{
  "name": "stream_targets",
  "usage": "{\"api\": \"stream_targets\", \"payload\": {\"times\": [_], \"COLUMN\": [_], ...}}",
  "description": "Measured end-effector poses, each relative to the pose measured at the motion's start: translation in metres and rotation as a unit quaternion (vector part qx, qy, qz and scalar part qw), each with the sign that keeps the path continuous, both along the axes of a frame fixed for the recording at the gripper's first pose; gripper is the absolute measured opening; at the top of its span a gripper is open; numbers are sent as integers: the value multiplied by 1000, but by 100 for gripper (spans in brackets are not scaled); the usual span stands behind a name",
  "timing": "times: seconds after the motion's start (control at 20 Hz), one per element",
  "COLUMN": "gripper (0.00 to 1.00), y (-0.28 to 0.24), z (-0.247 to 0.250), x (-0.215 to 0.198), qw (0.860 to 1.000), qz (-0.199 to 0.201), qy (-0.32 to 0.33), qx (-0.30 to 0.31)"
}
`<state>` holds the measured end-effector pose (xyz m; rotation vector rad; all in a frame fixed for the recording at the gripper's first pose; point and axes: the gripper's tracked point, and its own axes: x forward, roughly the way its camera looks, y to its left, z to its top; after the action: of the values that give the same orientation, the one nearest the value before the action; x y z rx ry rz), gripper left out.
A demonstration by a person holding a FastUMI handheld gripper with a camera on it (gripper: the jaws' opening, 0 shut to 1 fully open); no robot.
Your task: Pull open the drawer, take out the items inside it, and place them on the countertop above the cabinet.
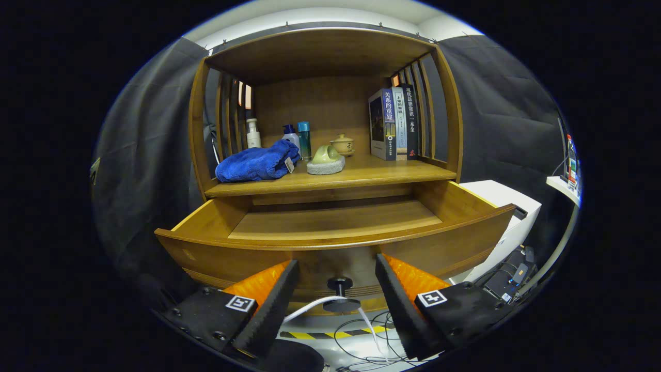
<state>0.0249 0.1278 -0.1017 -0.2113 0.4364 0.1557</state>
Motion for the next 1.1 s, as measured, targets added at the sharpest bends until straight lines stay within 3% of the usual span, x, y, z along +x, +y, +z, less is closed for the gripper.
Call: {"api": "stream_targets", "payload": {"times": [1.1], "gripper": [99], "y": [23], "z": [-13], "x": [100], "qw": [1000], "qz": [-21], "qy": [-3], "qx": [-1]}}
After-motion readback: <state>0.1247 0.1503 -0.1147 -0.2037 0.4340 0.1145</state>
